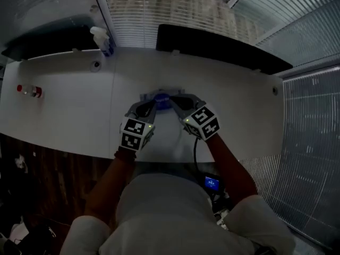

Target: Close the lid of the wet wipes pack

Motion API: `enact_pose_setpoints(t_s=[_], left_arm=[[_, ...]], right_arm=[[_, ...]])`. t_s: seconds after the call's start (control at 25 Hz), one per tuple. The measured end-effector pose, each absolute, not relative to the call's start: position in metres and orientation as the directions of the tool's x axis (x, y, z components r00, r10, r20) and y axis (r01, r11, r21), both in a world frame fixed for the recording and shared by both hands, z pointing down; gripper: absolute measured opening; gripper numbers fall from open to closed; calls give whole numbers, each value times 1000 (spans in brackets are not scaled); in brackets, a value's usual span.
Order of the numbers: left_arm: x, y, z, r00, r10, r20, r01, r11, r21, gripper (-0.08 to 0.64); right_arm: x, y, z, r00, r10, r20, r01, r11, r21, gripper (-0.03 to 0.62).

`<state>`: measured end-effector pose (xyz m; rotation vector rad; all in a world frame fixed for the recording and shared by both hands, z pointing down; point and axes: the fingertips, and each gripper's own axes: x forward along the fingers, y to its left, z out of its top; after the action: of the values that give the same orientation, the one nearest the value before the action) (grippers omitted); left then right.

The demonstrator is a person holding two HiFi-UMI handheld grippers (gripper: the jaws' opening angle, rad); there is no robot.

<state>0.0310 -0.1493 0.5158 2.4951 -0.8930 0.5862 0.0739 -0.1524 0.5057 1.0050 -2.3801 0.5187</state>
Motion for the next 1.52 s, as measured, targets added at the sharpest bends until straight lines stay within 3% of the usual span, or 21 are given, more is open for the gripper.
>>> enact_pose_setpoints(t_s=[0.56, 0.96, 1.24, 1.52], left_arm=[[55, -113, 356, 811, -508, 290, -574, -786, 229, 3], [56, -84, 246, 852, -516, 86, -523, -837, 159, 3], [54, -45, 197, 873, -487, 1, -483, -865, 133, 3], [52, -27, 199, 855, -518, 3, -510, -840, 185, 3]], right_arm=[[67, -122, 347, -583, -750, 313, -800, 597, -61, 2], [68, -85, 256, -566, -804, 185, -818, 575, -3, 2], [58, -49, 215, -582, -808, 89, -812, 583, -19, 2], [66, -15, 203, -554, -832, 30, -830, 549, -102, 2]])
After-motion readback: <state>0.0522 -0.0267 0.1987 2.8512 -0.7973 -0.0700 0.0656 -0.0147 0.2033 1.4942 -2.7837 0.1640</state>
